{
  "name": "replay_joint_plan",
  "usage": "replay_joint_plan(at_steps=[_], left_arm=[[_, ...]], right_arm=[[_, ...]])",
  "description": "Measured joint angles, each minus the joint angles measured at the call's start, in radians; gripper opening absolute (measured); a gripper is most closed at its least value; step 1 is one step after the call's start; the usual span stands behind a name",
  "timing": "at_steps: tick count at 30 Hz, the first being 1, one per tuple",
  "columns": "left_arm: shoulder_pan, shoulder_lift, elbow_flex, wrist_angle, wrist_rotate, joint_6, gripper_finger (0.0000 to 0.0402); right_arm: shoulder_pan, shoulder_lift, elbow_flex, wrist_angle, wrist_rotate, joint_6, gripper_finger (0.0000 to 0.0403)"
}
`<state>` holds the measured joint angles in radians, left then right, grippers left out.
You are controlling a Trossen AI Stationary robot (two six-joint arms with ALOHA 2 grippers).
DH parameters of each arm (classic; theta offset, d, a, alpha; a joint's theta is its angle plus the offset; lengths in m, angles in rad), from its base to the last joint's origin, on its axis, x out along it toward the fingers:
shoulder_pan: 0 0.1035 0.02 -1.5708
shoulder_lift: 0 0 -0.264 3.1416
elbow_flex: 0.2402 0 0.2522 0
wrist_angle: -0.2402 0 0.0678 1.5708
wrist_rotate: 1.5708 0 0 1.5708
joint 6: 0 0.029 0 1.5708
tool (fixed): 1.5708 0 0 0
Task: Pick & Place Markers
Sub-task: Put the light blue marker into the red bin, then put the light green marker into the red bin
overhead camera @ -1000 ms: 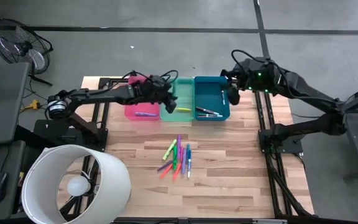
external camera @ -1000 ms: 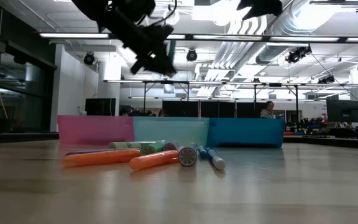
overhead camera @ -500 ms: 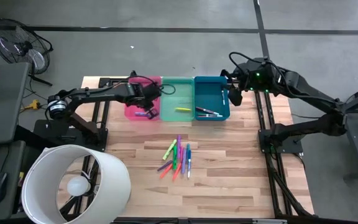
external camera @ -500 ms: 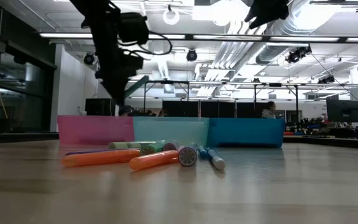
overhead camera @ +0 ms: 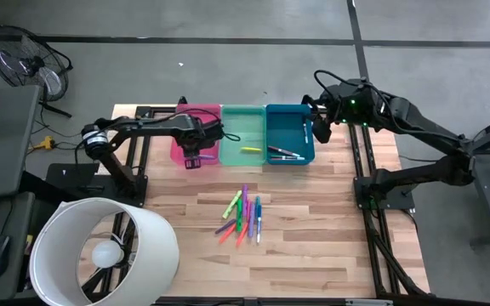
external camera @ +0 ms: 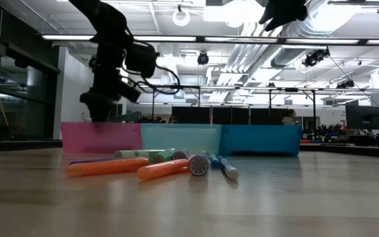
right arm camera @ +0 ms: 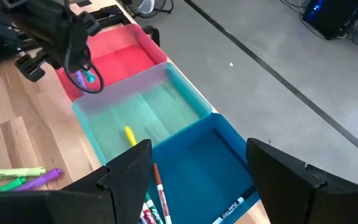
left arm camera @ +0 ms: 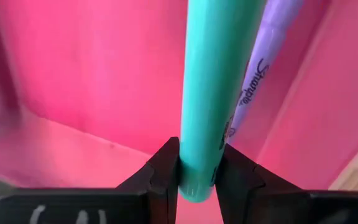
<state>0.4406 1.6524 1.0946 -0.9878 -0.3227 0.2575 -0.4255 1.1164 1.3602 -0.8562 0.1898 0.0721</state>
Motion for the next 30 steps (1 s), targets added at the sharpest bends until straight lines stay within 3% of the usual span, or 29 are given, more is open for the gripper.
replay_joint_plan(at_steps=[12, 18, 21, 30], left_arm=[[0.037, 0.043, 0.0, 0.001, 0.017, 0.154, 0.0071], [0.037, 0.043, 0.0, 0.021, -0.078, 0.165, 0.0167], [0.037, 0.043, 0.0, 0.019, -0.098, 0.16, 0.0197], [0.037, 0.033, 0.0, -0.019, -0.088, 0.008, 0.0197]], right_arm=[[0.0, 0.0, 0.0, -0.004, 0.003, 0.058, 0.025], [0.0, 0.0, 0.0, -0.031, 0.02, 0.075, 0.025], [0.0, 0.0, 0.0, -0.043, 0.019, 0.085, 0.025], [0.0, 0.0, 0.0, -0.05, 0.018, 0.088, 0.025]])
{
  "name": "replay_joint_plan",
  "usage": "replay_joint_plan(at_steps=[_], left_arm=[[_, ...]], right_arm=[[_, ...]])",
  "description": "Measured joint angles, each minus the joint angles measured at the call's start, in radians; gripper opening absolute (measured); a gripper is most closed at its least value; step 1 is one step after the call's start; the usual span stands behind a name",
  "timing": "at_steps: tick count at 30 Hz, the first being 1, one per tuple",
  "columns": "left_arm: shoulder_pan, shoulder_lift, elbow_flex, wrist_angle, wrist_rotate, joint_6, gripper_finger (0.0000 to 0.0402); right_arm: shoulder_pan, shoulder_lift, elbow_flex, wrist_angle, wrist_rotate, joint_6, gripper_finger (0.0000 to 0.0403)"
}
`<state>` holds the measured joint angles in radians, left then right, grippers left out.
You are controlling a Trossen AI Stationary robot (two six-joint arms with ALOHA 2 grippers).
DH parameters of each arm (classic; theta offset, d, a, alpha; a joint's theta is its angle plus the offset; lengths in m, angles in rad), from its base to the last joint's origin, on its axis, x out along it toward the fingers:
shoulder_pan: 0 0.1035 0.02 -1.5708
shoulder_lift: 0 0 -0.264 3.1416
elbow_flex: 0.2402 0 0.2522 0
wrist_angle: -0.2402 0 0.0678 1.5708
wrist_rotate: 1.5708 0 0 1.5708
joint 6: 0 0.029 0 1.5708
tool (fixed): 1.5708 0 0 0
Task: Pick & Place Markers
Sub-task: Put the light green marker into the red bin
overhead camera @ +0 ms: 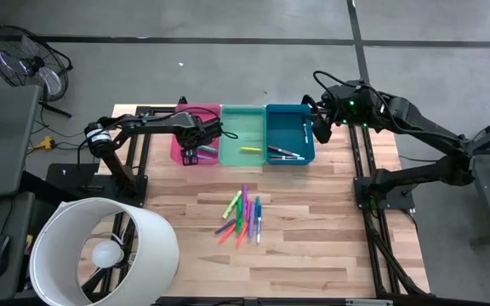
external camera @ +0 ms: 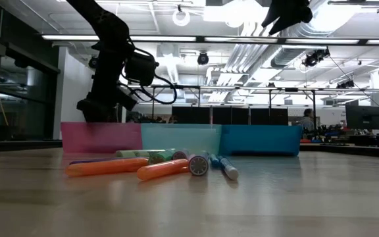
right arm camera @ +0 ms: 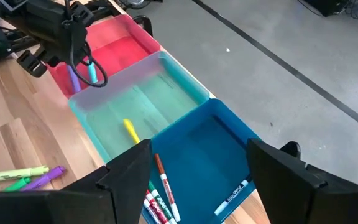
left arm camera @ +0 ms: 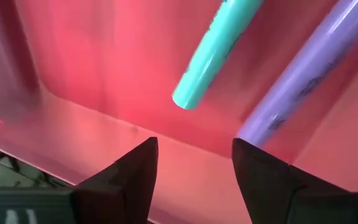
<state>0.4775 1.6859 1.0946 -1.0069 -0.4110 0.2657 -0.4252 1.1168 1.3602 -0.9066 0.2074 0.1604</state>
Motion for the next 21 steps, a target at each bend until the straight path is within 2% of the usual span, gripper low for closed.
replay_joint_plan(at_steps=[5, 10, 16, 21], left_arm=[[0.0, -0.013, 0.043, -0.025, 0.02, -0.074, 0.0182], [-0.003, -0.028, 0.143, -0.061, 0.072, -0.149, 0.0169], [-0.034, -0.069, 0.218, -0.067, 0.228, -0.208, 0.0161], [-0.119, -0.08, 0.263, -0.064, 0.299, -0.241, 0.016]], right_arm=[[0.0, 0.0, 0.0, 0.0, 0.0, 0.0, 0.025], [0.0, 0.0, 0.0, -0.004, -0.005, 0.0, 0.025], [0.0, 0.0, 0.0, -0.053, -0.015, -0.002, 0.025], [0.0, 0.0, 0.0, -0.1, -0.016, -0.008, 0.025]])
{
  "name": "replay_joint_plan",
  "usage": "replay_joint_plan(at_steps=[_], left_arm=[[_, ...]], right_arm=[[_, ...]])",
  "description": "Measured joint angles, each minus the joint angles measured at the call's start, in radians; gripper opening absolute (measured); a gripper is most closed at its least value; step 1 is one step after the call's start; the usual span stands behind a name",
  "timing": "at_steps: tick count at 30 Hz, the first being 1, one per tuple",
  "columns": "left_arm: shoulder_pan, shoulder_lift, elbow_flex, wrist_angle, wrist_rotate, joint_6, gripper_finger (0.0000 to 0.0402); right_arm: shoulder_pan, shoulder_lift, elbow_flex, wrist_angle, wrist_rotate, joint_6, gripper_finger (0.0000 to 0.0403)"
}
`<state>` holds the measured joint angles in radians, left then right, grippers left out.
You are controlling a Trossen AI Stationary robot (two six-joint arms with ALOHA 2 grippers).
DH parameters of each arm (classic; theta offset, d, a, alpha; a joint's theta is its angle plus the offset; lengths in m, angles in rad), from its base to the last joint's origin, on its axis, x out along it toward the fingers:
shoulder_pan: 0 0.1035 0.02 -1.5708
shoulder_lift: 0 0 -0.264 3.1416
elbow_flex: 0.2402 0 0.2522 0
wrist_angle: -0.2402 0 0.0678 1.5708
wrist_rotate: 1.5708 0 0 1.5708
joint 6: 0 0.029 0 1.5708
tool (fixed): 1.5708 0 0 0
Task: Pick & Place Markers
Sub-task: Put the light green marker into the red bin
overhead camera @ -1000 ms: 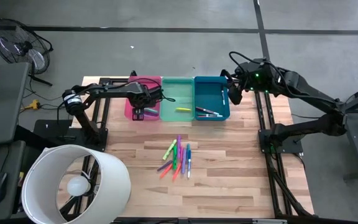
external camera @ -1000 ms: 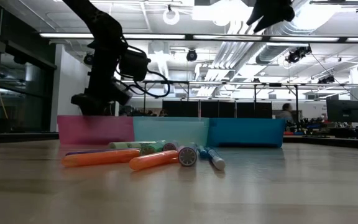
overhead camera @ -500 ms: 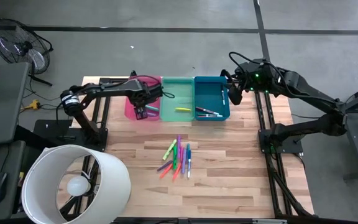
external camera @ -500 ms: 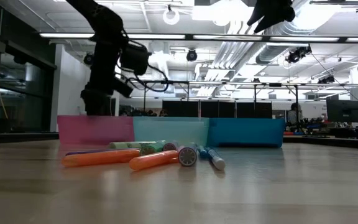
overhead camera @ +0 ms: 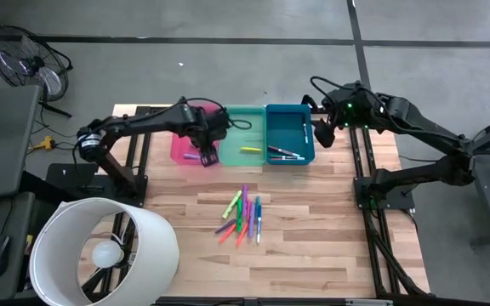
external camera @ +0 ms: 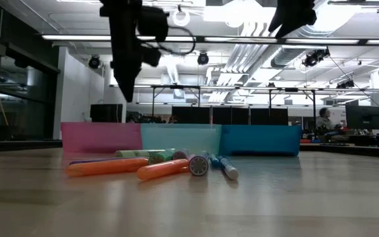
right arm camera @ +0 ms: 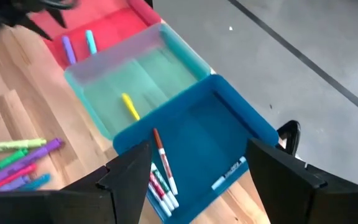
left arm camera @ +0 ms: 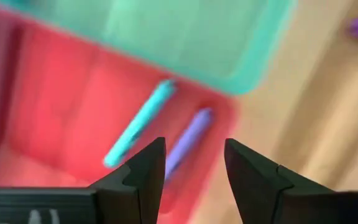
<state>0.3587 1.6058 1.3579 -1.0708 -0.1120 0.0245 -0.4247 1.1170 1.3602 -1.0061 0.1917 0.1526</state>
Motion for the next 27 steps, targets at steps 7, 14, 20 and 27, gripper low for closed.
replay_joint_plan(at_steps=[7, 14, 20, 27], left_arm=[[-0.136, 0.0, 0.031, 0.006, 0.054, -0.199, 0.016], [-0.274, 0.0, 0.031, 0.021, 0.046, -0.512, 0.016], [-0.366, 0.001, 0.031, 0.066, -0.032, -0.648, 0.016], [-0.414, 0.067, 0.032, 0.135, -0.055, -0.837, 0.016]], right_arm=[[0.0, 0.0, 0.0, -0.016, -0.023, 0.0, 0.025], [0.0, 0.0, 0.0, -0.016, -0.044, -0.021, 0.025], [0.0, 0.0, 0.0, -0.017, -0.045, -0.04, 0.025], [0.0, 0.0, 0.0, -0.056, -0.079, -0.002, 0.025]])
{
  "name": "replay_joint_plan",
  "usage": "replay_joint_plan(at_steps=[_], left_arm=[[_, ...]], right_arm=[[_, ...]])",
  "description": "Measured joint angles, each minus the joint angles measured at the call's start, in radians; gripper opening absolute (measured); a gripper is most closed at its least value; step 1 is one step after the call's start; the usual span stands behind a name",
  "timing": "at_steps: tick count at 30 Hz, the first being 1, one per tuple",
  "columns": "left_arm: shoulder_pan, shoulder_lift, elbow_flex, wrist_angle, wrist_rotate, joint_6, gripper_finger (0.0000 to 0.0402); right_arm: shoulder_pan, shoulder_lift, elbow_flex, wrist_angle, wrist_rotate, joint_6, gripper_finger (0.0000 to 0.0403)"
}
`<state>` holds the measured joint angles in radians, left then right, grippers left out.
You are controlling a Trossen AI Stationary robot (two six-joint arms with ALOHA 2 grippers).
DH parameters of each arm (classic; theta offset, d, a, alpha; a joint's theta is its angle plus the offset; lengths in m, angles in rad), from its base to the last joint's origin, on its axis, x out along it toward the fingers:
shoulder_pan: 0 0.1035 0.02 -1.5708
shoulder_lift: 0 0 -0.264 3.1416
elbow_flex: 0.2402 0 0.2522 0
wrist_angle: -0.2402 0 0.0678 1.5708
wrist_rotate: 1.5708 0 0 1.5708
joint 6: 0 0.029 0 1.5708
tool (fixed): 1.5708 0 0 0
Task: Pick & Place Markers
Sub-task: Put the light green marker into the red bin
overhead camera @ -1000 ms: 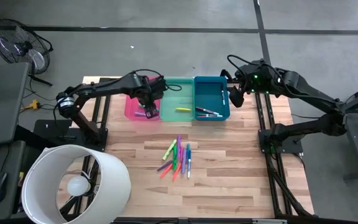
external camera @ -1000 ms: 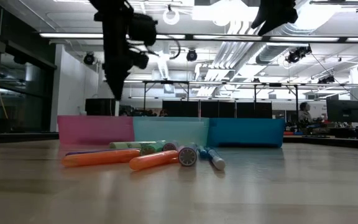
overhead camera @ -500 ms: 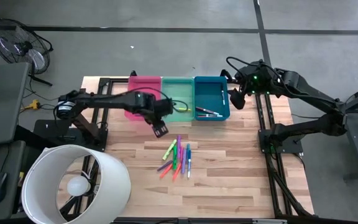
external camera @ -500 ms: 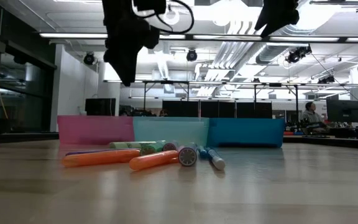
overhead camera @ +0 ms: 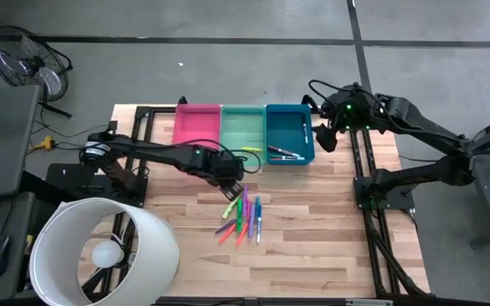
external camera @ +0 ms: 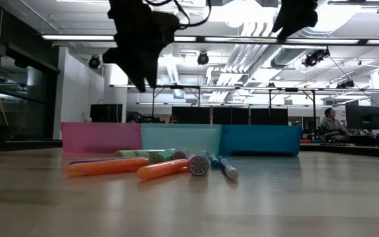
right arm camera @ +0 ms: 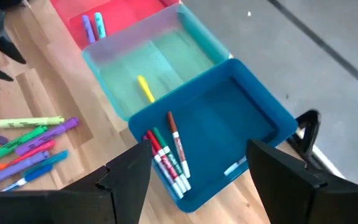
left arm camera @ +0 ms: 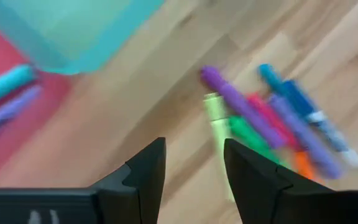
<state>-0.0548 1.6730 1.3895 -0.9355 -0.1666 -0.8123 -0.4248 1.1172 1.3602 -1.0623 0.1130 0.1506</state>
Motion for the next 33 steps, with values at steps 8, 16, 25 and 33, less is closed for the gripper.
replay_joint_plan(at_steps=[8, 16, 25, 33], left_arm=[[-0.012, 0.106, -0.002, -0.014, 0.127, -0.08, 0.016], [-0.017, 0.168, -0.002, 0.034, 0.232, -0.103, 0.016], [-0.061, 0.223, 0.0, 0.075, 0.233, -0.111, 0.016], [-0.079, 0.228, -0.002, 0.096, 0.191, -0.113, 0.016]], right_arm=[[0.0, 0.0, 0.0, -0.097, 0.016, 0.003, 0.025], [0.0, 0.0, -0.001, -0.13, 0.037, -0.002, 0.025], [0.0, 0.0, -0.001, -0.131, 0.039, -0.02, 0.025], [0.0, 0.0, -0.001, -0.13, 0.042, -0.019, 0.025]])
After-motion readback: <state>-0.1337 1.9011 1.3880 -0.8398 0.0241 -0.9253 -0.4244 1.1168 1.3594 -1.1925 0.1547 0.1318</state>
